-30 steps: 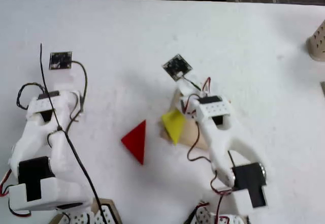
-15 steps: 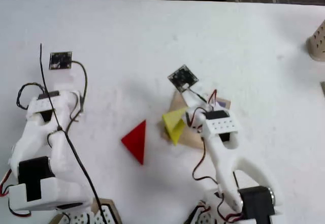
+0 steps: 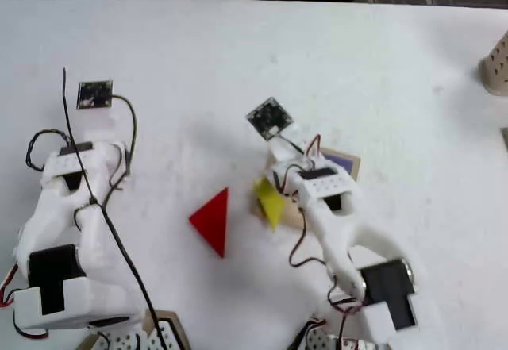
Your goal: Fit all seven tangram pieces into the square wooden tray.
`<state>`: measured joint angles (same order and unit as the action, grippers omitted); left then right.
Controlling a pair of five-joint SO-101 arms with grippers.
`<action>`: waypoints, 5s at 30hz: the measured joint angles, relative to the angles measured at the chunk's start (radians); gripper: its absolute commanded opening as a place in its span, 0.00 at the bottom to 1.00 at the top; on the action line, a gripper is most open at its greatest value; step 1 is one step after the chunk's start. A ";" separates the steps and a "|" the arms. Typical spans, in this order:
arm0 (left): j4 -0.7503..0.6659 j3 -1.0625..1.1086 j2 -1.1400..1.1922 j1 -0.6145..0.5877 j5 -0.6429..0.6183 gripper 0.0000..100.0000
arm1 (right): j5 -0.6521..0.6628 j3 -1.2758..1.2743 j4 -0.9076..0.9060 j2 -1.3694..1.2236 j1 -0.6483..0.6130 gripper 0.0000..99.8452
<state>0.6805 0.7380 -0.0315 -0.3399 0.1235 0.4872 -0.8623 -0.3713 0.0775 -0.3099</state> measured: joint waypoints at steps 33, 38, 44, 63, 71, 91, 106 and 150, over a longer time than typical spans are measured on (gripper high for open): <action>0.000 0.000 0.000 0.000 0.000 0.02 | 0.020 -0.252 -0.526 0.512 0.152 0.02; 0.000 0.000 0.000 0.000 0.000 0.02 | 0.020 -0.296 -0.626 0.546 0.055 0.02; 0.000 0.000 0.000 0.000 0.000 0.02 | 0.008 -0.298 -0.635 0.546 -0.103 0.02; 0.000 0.000 0.000 0.000 0.000 0.02 | -0.262 -0.201 -0.437 0.463 -0.203 0.02; 0.000 0.000 0.000 0.000 0.000 0.02 | -0.262 0.051 -0.404 0.155 -0.092 0.02; 0.000 0.000 0.000 0.000 0.000 0.02 | -0.262 0.100 -0.535 0.123 0.121 0.02; 0.000 0.000 0.000 0.000 0.000 0.02 | -0.262 -0.077 -0.706 0.325 -0.173 0.02; 0.000 0.000 0.000 0.000 0.000 0.02 | -0.407 0.161 -0.203 -0.040 0.012 0.02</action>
<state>0.6805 0.7380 -0.0315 -0.3399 0.1235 0.0806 -0.7012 -0.5738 0.0376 -0.2977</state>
